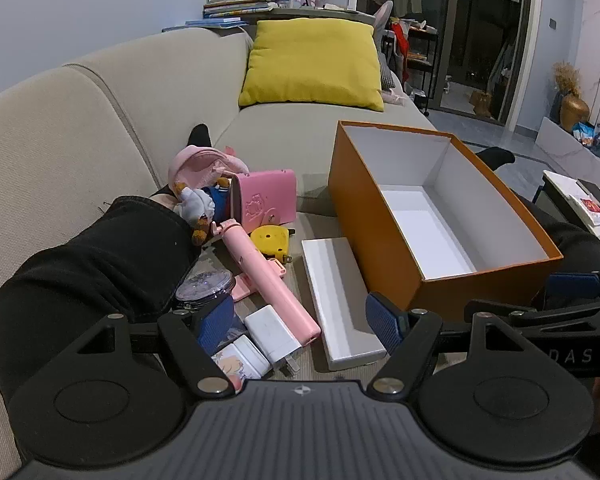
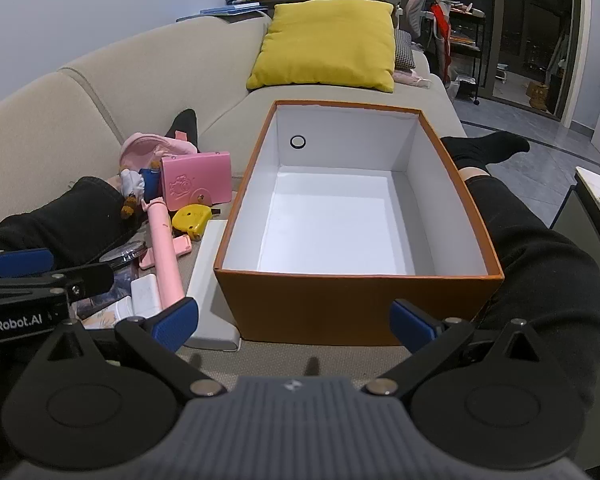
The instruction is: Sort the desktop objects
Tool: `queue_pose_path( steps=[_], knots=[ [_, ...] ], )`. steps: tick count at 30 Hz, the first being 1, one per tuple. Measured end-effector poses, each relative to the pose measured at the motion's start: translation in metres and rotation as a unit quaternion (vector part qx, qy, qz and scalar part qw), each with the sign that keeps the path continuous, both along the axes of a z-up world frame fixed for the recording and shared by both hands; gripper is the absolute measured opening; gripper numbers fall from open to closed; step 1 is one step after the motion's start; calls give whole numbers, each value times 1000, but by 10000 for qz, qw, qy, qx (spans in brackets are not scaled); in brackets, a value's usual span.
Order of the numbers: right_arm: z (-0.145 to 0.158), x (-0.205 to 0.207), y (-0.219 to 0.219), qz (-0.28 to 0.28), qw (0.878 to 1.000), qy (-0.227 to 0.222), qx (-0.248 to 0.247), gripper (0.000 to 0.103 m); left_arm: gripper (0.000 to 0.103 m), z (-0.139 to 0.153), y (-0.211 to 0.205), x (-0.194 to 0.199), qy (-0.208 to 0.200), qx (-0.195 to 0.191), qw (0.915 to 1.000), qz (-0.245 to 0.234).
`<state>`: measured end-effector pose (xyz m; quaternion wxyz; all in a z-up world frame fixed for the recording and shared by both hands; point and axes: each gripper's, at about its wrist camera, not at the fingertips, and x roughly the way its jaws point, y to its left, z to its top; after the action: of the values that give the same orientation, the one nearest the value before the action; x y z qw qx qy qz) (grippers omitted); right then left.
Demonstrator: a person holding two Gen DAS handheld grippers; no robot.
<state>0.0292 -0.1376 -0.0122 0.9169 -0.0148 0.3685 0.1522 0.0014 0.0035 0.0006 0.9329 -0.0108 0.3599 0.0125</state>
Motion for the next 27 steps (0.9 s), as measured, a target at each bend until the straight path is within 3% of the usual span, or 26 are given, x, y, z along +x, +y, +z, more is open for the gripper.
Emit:
queue_pose_path(
  steps=[27],
  knots=[
    [-2, -1, 2, 34, 10000, 86, 3, 102, 86, -3, -1, -1, 46, 47, 10000, 57]
  ],
)
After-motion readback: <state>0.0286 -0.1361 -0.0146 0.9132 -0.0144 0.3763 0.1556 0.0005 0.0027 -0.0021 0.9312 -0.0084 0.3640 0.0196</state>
